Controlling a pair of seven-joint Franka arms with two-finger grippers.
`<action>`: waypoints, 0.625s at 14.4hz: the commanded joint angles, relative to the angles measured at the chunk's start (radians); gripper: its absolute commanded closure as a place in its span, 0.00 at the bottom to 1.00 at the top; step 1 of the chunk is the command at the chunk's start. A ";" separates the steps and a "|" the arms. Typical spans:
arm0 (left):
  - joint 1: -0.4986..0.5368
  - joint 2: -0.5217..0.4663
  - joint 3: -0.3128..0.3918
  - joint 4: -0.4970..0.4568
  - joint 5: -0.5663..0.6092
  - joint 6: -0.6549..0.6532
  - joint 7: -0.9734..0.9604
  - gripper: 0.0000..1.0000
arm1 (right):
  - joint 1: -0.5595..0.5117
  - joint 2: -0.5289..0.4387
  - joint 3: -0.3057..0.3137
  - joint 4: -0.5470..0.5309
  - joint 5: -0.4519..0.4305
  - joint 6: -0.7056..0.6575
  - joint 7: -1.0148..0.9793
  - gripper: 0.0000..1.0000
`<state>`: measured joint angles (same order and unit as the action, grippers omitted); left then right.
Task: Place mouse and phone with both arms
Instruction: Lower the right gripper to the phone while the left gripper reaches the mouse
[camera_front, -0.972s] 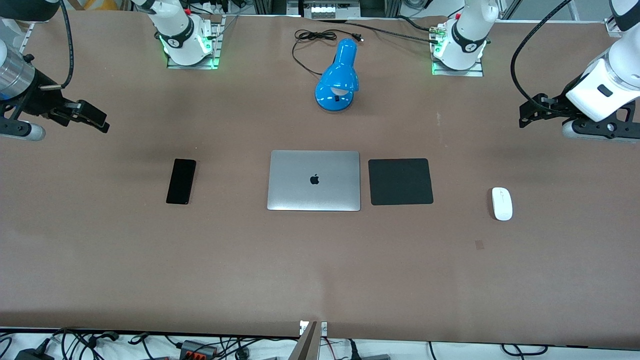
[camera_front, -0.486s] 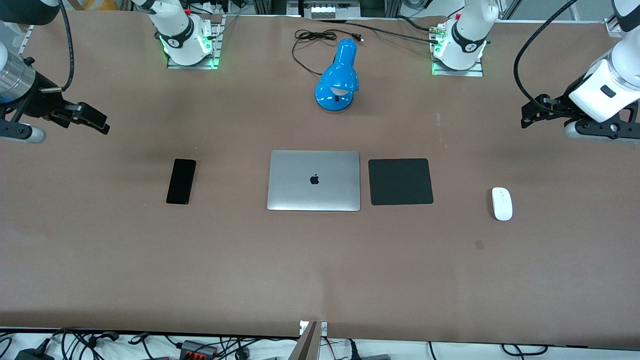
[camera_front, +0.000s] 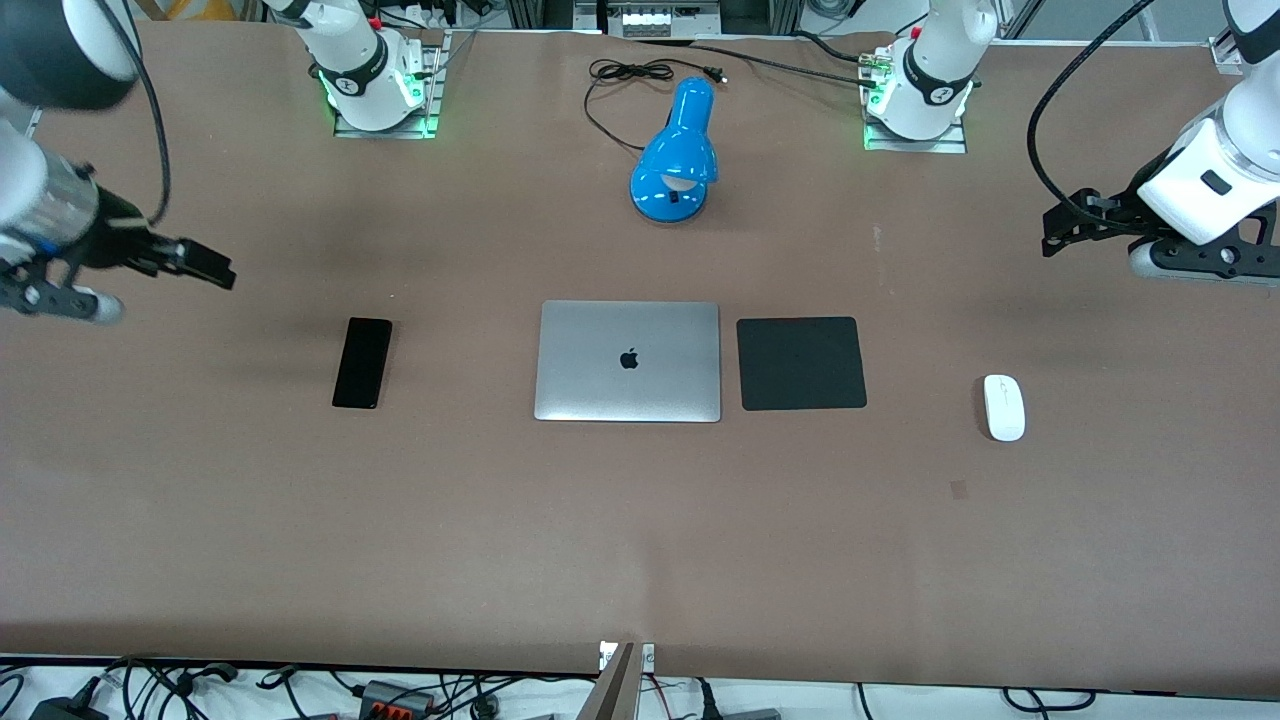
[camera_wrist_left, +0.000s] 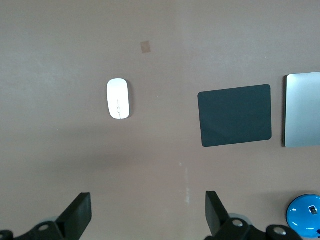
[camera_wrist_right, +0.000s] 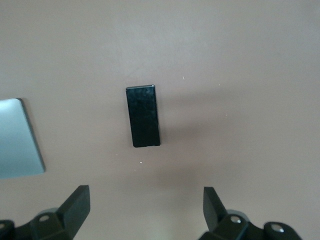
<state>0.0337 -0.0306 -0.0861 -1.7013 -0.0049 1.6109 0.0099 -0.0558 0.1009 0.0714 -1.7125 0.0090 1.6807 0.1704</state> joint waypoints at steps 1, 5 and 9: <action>0.008 0.006 -0.006 0.011 0.011 -0.003 -0.010 0.00 | -0.018 0.094 -0.001 0.066 -0.001 -0.007 -0.040 0.00; 0.015 0.093 -0.003 0.011 0.009 -0.042 -0.011 0.00 | -0.013 0.222 -0.001 0.067 -0.004 0.054 -0.032 0.00; 0.025 0.233 0.000 0.025 0.009 -0.032 -0.005 0.00 | 0.028 0.385 0.002 0.027 -0.004 0.186 0.079 0.00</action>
<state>0.0520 0.1284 -0.0847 -1.7084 -0.0049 1.5843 0.0083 -0.0552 0.4087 0.0682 -1.6864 0.0088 1.8285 0.1684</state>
